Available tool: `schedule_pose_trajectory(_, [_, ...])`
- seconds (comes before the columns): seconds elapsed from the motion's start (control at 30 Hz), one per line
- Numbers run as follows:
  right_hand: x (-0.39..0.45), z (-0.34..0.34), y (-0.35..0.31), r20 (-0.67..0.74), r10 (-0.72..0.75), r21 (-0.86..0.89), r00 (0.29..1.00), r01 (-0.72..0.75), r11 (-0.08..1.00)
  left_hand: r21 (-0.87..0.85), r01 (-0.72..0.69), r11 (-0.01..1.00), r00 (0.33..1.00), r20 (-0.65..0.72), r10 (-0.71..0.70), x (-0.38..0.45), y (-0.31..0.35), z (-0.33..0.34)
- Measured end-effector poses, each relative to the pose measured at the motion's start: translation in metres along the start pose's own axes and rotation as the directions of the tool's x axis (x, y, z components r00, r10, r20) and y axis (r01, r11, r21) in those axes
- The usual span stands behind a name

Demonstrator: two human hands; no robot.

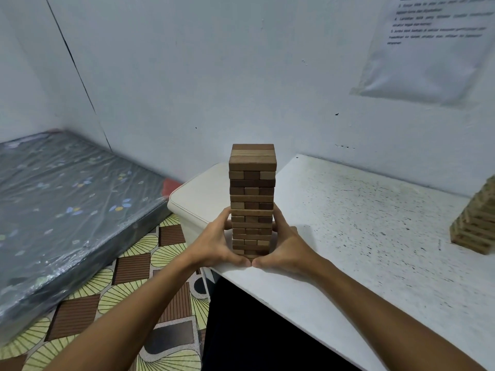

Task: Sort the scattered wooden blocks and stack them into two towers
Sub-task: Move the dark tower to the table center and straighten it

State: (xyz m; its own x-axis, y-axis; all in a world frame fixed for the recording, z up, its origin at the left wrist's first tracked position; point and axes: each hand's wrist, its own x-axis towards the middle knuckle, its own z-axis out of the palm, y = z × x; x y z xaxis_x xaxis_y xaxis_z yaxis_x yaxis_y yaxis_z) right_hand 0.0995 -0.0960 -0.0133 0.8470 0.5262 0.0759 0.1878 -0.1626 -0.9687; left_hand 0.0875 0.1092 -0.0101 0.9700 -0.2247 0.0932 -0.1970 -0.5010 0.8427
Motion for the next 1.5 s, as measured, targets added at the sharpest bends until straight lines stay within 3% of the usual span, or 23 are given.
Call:
schedule_pose_trajectory(0.2, [-0.007,-0.008,-0.005,0.002,0.003,0.019,1.000,-0.003,1.000,0.005,-0.011,1.000,1.000,0.019,0.011,0.006,0.007,0.006])
schedule_pose_trajectory(0.43, [-0.022,-0.028,-0.008,-0.092,-0.029,-0.097,0.995,0.020,0.995,-0.131,-0.014,0.991,0.995,0.097,0.027,0.016,0.023,0.029])
schedule_pose_trajectory(1.0, [-0.070,-0.093,0.003,-0.227,0.017,-0.056,0.974,-0.031,0.998,-0.092,-0.168,0.981,0.964,0.194,0.183,0.070,0.052,0.095])
schedule_pose_trajectory(1.5, [-0.110,-0.146,0.019,-0.388,0.074,-0.122,0.919,-0.131,0.984,-0.116,-0.246,0.962,0.904,0.330,0.271,0.116,0.078,0.156])
